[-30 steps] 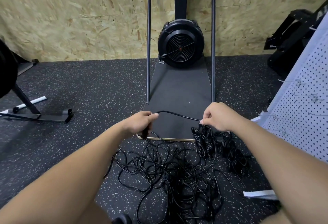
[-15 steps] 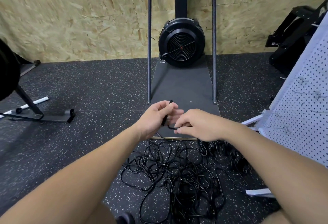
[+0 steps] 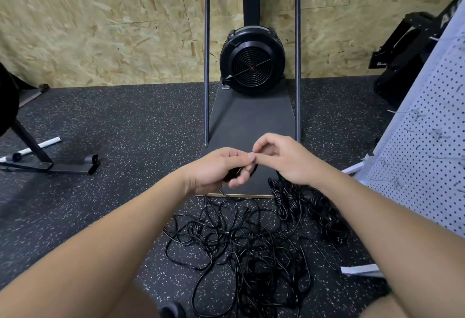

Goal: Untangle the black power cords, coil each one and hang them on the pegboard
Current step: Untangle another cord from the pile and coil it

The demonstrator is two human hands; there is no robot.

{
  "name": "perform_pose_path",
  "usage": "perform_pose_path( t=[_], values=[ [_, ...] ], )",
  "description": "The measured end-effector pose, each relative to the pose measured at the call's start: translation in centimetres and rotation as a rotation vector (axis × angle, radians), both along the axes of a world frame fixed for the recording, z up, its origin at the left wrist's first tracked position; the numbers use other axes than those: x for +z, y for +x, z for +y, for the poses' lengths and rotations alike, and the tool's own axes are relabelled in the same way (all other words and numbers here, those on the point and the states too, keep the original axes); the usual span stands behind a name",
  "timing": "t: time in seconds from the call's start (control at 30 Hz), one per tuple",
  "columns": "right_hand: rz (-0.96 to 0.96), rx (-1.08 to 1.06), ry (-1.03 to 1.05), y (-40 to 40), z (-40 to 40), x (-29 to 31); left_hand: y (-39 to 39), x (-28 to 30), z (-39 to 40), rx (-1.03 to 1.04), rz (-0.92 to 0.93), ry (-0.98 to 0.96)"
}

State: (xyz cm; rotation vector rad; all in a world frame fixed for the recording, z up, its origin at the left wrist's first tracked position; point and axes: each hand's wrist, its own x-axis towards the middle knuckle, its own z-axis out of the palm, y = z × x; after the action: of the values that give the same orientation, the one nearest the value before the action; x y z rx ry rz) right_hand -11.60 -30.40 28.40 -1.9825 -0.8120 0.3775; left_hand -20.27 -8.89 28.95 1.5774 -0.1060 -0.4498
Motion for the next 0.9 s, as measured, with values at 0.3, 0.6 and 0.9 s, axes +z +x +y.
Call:
perform_pose_path(
  t=[0.3,0.6,0.9],
  values=[
    [0.204,-0.025,-0.379,-0.5,-0.1,-5.3,0.9,0.4,0.8,0.426,-0.025,-0.374],
    [-0.071,-0.397,-0.436,0.3,-0.6,-9.5,2.2,-0.6,3.7,0.705,-0.023,-0.469],
    [-0.537,0.050,-0.197,-3.5,1.2,-1.7,1.3,-1.3,0.8,0.419,-0.144,0.175]
  ],
)
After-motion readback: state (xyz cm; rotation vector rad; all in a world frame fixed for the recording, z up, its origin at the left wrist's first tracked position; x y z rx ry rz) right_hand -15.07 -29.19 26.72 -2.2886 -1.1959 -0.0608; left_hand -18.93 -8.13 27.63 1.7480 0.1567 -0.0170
